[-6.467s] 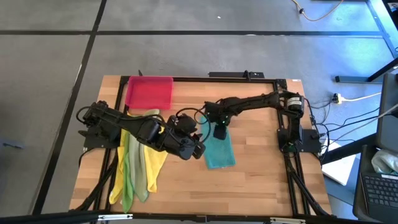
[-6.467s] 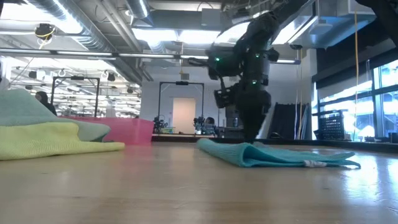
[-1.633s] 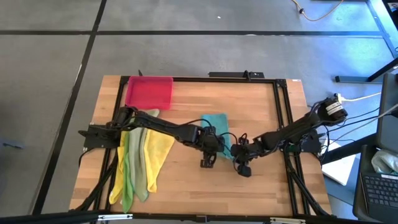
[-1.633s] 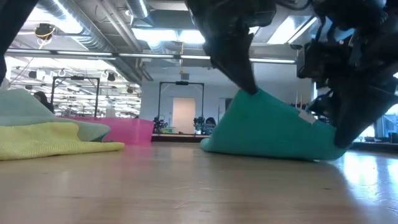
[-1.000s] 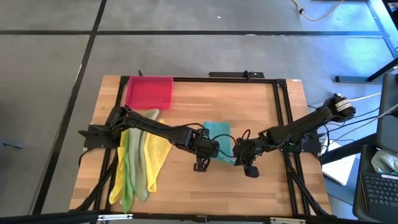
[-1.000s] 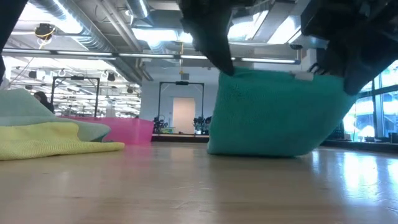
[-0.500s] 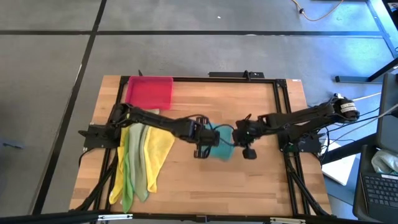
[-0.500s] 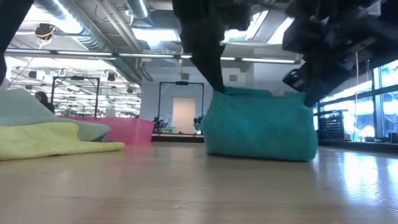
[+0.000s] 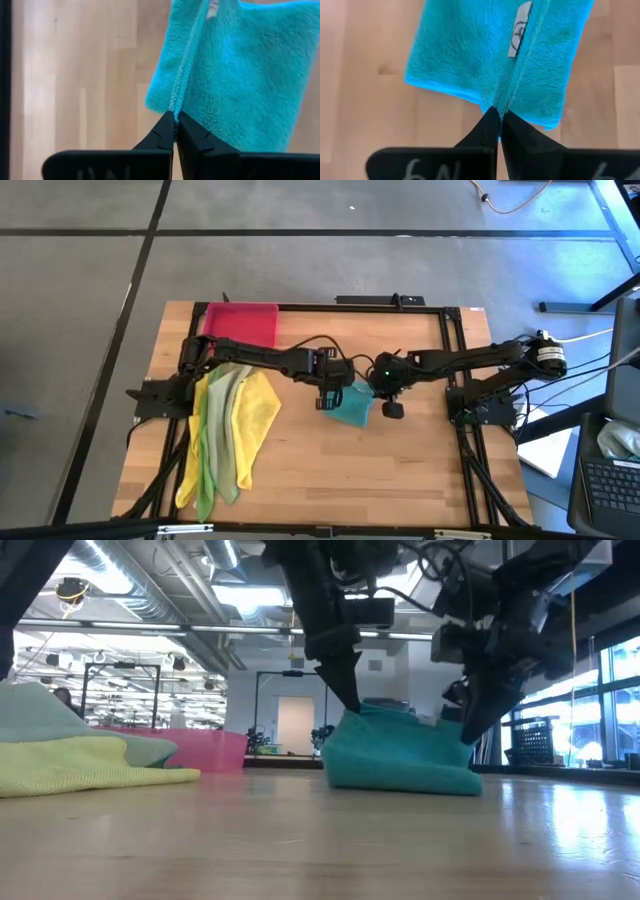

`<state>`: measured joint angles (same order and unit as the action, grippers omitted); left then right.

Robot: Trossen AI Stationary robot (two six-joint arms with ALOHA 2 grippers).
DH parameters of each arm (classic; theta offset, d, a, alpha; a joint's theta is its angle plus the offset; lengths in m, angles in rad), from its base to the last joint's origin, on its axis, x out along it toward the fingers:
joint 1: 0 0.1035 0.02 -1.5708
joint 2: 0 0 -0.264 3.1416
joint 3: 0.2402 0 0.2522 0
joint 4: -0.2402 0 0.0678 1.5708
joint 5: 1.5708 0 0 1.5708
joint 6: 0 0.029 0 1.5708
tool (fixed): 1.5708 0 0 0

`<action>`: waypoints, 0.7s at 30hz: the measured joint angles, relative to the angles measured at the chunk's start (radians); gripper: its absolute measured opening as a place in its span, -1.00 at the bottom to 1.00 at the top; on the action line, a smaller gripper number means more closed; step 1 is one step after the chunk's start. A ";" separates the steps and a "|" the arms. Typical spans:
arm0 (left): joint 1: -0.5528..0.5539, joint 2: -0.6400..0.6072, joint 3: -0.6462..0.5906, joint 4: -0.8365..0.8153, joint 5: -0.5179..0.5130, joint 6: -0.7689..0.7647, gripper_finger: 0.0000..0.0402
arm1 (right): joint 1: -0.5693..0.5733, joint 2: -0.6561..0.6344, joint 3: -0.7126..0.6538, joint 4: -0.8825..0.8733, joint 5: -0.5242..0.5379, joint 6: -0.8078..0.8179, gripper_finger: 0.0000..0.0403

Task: Fold microfiber towels
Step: Fold the blue microfiber towel

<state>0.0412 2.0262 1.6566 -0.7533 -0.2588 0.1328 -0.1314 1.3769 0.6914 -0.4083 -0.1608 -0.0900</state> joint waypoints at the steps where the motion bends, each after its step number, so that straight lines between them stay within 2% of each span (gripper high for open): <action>1: 0.010 0.000 0.000 0.004 0.014 0.008 -0.98 | -0.007 0.008 0.000 0.001 0.000 0.000 -0.92; 13: 0.066 0.000 -0.065 0.080 0.141 0.011 -0.97 | -0.069 0.045 0.000 0.021 0.000 0.002 -0.92; 21: 0.061 0.001 -0.093 0.145 0.134 0.018 -0.98 | -0.082 0.045 0.000 0.017 -0.001 0.003 -0.92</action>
<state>0.1020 2.0270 1.5631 -0.6087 -0.1245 0.1504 -0.2131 1.4223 0.6910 -0.3918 -0.1617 -0.0872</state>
